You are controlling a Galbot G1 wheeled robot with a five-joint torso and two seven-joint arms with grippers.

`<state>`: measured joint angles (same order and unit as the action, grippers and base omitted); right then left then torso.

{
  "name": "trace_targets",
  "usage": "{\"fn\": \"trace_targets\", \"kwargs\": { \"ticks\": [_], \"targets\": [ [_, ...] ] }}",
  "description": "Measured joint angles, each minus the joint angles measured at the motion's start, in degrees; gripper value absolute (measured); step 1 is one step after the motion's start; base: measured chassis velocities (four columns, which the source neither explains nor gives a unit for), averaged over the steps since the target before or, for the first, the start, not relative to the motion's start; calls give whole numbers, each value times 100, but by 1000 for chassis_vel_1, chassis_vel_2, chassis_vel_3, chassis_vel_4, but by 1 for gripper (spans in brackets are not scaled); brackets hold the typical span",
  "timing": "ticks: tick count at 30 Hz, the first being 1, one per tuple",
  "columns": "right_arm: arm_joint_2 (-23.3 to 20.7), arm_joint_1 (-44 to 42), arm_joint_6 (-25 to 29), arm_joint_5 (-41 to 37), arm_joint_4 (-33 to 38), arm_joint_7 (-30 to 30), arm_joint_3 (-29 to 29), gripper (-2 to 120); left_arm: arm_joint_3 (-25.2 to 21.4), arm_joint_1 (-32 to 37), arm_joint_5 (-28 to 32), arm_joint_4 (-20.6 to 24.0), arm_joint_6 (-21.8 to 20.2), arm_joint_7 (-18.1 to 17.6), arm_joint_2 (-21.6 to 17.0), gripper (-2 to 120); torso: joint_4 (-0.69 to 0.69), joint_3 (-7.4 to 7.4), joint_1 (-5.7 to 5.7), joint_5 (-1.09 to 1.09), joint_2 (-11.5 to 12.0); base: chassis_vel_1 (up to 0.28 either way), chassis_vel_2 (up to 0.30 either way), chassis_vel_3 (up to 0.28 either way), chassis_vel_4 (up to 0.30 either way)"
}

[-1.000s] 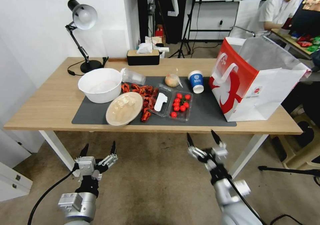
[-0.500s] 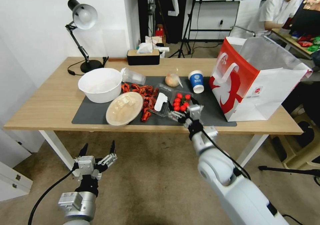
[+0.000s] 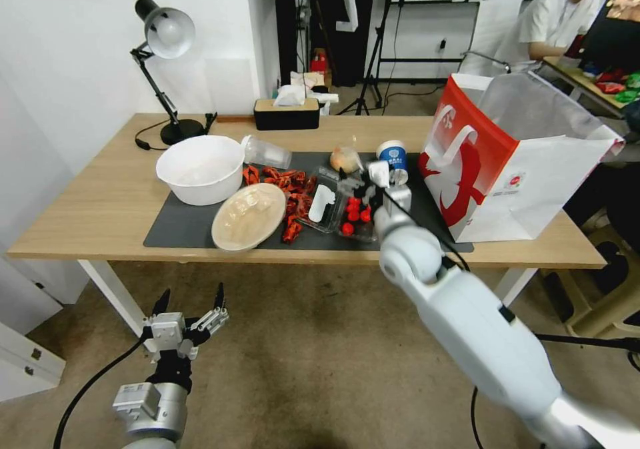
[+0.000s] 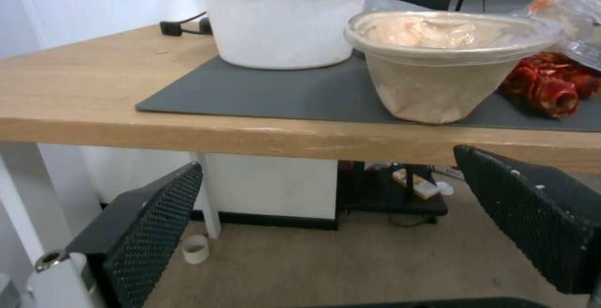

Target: Pick up the trash from the table and place it into the takeout bag.

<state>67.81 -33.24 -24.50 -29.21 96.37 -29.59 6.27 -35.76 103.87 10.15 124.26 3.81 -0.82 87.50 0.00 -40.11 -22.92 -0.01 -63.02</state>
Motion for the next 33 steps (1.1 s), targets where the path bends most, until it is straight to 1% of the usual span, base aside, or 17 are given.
{"fn": "trace_targets", "kwargs": {
  "ticks": [1, 9, 13, 14, 19, 27, 33],
  "targets": [
    [42, 171, -126, -2, -169, -61, 31, 100, -6, -4, 11, -6, 0, 0, 3, 100, 0, 0, 0, 0, 0, 0, 0, 0, 0],
    [104, 497, -519, -25, -596, -227, 48, 100, -43, -12, 51, -35, 0, -3, -11, 100, 0, 0, 0, 0, 0, 0, 0, 0, 0],
    [158, 727, -812, -79, -1033, -390, 82, 100, -39, -13, 63, -37, 1, -7, -14, 100, -1, 0, 0, 1, 0, 0, 0, 0, 0],
    [158, 727, -812, -79, -1033, -390, 82, 100, -39, -13, 63, -37, 1, -7, -14, 100, -1, 0, 0, 1, 0, 0, 0, 0, 0],
    [234, 884, -1149, -86, -1276, -554, 91, 100, -47, 6, 63, -36, 9, -16, -15, 100, -1, 0, 1, 1, 0, 0, 0, 0, 0],
    [282, 1029, -1424, -194, -1501, -610, 58, 100, -48, 37, 66, 8, 16, -21, -11, 100, 0, 0, 1, 1, 0, 0, 0, 0, 0],
    [262, 1103, -1498, -339, -1649, -572, 27, 100, -51, 70, 65, 40, 23, -23, -10, 100, -1, 0, 1, 1, 0, 0, 0, 0, 0]
  ]
}}
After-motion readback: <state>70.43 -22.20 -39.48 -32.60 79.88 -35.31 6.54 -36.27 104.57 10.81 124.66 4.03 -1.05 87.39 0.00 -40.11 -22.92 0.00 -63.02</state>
